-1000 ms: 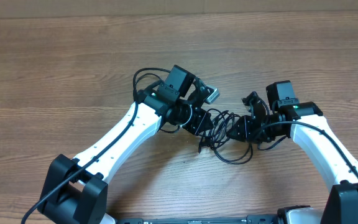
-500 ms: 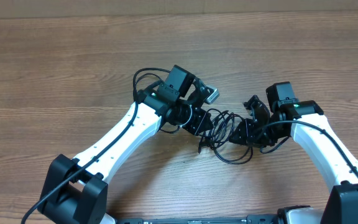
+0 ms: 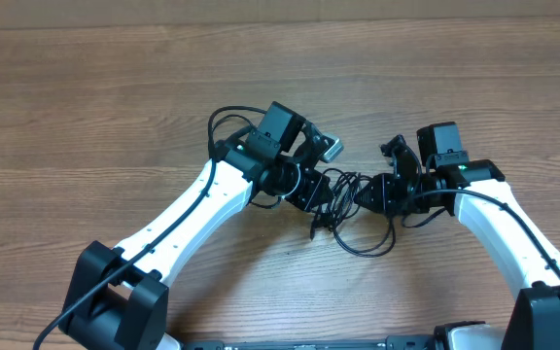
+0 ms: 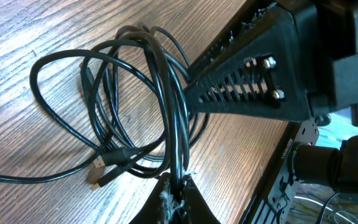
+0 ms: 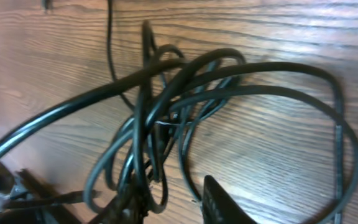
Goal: Untangle cables
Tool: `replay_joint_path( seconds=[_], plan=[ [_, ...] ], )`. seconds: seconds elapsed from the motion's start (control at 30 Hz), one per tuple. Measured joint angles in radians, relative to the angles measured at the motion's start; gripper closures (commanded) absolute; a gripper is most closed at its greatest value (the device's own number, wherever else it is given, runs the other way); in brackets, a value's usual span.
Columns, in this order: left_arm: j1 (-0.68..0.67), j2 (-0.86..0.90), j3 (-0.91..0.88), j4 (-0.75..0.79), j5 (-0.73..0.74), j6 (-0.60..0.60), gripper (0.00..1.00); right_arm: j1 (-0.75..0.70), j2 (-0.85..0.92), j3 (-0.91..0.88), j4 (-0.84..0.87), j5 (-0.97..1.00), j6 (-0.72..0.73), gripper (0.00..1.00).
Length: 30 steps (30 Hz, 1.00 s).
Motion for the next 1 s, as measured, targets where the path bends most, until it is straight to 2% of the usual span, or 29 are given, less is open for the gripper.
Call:
replay_joint_path(
  seconds=[0.1, 0.23, 0.27, 0.57, 0.67, 0.7, 0.83, 0.9, 1.0],
  plan=[
    [0.0, 0.0, 0.0, 0.0, 0.0, 0.0, 0.96, 0.017, 0.0, 0.0, -0.027, -0.029, 0.003, 0.76],
    [0.0, 0.0, 0.0, 0.0, 0.0, 0.0, 0.96, 0.081, 0.0, -0.001, 0.0, -0.04, 0.004, 0.89],
    [0.0, 0.0, 0.0, 0.0, 0.0, 0.0, 0.96, 0.104, 0.0, -0.001, 0.011, -0.04, 0.006, 0.96],
    [0.0, 0.0, 0.0, 0.0, 0.0, 0.0, 0.96, 0.131, 0.0, -0.002, 0.029, -0.042, 0.006, 0.96],
    [0.0, 0.0, 0.0, -0.002, 0.0, 0.0, 0.96, 0.131, 0.0, 0.017, -0.111, -0.043, -0.003, 0.96],
    [0.0, 0.0, 0.0, -0.004, 0.0, 0.0, 0.96, 0.131, 0.009, 0.07, -0.225, -0.049, -0.023, 0.96],
    [0.0, 0.0, 0.0, -0.004, 0.0, 0.0, 0.96, 0.131, 0.015, 0.285, -0.401, -0.075, -0.069, 0.96],
    [0.0, 0.0, -0.001, -0.004, -0.001, 0.0, 0.96, 0.131, 0.013, 0.478, -0.463, -0.089, -0.087, 0.96],
    [0.0, 0.0, -0.001, -0.004, 0.0, 0.0, 0.96, 0.131, 0.009, 0.594, -0.475, -0.094, -0.097, 0.85]
  ],
)
